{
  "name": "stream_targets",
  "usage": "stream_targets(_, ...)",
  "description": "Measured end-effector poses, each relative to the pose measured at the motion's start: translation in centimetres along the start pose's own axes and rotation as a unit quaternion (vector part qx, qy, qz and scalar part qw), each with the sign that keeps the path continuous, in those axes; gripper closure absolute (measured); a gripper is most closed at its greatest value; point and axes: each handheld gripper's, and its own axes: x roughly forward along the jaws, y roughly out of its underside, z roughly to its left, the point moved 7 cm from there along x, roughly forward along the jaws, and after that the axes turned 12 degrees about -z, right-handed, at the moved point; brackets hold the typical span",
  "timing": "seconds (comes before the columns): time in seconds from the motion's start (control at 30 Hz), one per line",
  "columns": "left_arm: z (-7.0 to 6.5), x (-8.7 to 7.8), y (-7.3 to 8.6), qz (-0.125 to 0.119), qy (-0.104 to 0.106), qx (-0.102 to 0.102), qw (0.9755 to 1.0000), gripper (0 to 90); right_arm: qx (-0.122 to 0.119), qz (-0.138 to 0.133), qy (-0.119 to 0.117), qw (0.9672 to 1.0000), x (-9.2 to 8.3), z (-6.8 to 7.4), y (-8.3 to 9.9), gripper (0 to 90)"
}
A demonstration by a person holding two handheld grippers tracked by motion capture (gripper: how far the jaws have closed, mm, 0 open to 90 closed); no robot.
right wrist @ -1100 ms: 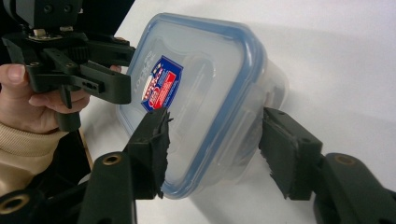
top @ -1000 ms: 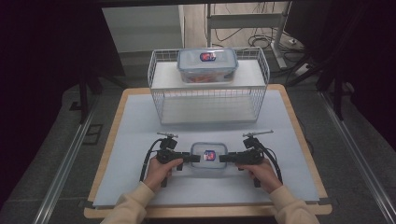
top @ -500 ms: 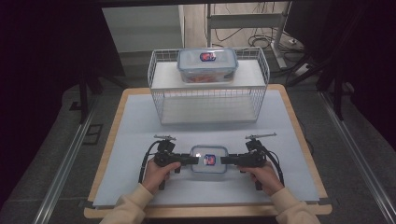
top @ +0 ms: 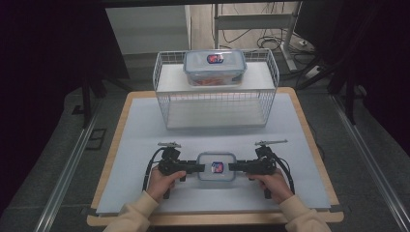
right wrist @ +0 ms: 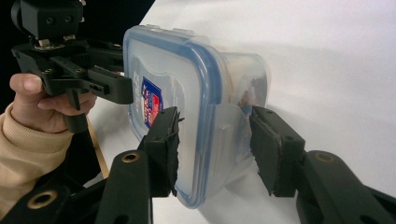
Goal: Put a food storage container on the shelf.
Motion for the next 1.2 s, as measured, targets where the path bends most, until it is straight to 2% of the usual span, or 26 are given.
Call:
stream_targets(0.33,-0.3,-0.1,-0.3,-0.010,-0.010,-0.001,0.9999,52.5,-0.002,-0.008,0.003,1.0000,0.0,0.2,-0.1,53.4)
stream_targets(0.67,-0.8,-0.5,-1.3,-0.019,-0.011,0.014,0.9997,52.5,-0.015,-0.022,0.001,0.9996,-0.3,0.8,-1.0,53.3)
stream_targets(0.87,-1.4,-0.8,-2.7,-0.029,-0.012,0.026,0.9992,52.5,-0.021,-0.037,0.000,0.9991,-0.6,1.3,-2.1,53.3)
stream_targets(1.2,-2.8,-1.8,-5.8,-0.050,-0.010,0.052,0.9974,52.6,-0.056,-0.060,0.002,0.9966,-1.6,3.2,-5.5,53.2)
